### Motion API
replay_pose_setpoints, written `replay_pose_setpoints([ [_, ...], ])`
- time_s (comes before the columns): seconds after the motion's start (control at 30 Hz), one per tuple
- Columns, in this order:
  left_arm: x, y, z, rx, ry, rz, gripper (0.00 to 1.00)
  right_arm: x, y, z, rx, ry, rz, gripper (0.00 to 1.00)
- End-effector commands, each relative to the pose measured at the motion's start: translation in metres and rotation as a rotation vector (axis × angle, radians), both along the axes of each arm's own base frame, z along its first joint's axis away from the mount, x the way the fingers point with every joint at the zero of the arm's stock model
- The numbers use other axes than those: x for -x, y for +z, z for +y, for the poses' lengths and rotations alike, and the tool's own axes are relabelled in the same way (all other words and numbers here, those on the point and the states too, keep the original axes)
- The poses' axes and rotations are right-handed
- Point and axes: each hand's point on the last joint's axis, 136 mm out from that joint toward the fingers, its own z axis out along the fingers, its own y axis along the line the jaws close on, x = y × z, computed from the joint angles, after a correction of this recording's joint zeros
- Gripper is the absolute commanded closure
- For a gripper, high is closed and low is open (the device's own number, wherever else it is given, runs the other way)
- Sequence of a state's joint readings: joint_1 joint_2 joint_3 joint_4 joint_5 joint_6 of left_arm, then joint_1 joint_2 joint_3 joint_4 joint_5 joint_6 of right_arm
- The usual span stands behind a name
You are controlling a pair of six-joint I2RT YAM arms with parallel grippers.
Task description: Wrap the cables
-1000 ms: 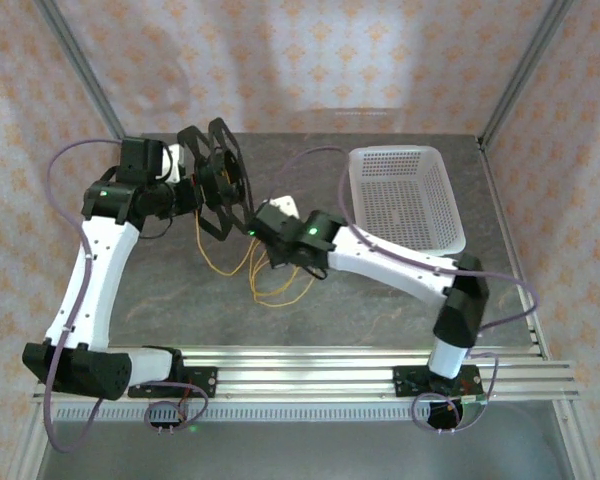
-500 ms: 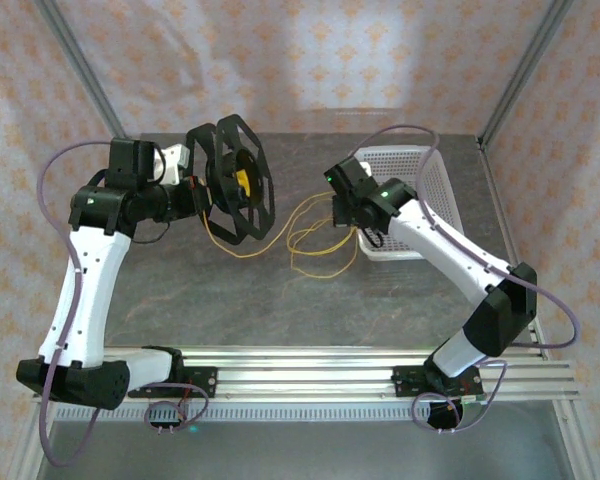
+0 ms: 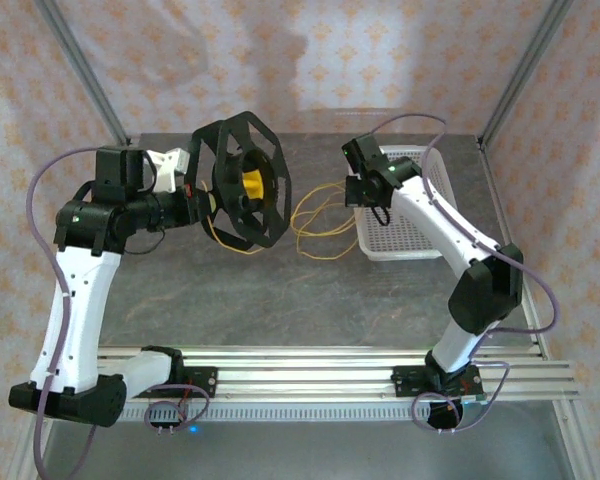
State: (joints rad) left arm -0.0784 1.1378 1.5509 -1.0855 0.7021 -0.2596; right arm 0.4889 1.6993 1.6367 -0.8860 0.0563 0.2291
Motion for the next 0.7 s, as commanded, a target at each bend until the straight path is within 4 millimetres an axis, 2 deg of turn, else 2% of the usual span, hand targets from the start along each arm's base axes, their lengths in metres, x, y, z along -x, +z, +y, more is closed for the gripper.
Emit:
replay_pose_setpoints([
  [0.0, 0.009, 0.012, -0.012, -0.002, -0.074, -0.067, 1.0, -0.015, 0.022, -0.011, 0.005, -0.023, -0.046, 1.0],
  [0.17, 0.022, 0.008, -0.027, -0.07, -0.144, -0.103, 1.0, -0.032, 0.028, -0.017, -0.012, -0.038, -0.052, 1.0],
  [0.4, 0.032, -0.011, -0.032, -0.186, -0.187, -0.104, 1.0, -0.051, 0.032, -0.022, -0.022, -0.042, -0.059, 1.0],
  [0.6, 0.032, -0.047, -0.028, -0.362, -0.207, -0.04, 1.0, -0.055, 0.042, -0.029, -0.029, -0.038, -0.077, 1.0],
  [0.67, 0.034, -0.054, -0.034, -0.372, -0.242, -0.036, 1.0, -0.055, 0.046, -0.025, -0.048, -0.017, -0.087, 1.0],
])
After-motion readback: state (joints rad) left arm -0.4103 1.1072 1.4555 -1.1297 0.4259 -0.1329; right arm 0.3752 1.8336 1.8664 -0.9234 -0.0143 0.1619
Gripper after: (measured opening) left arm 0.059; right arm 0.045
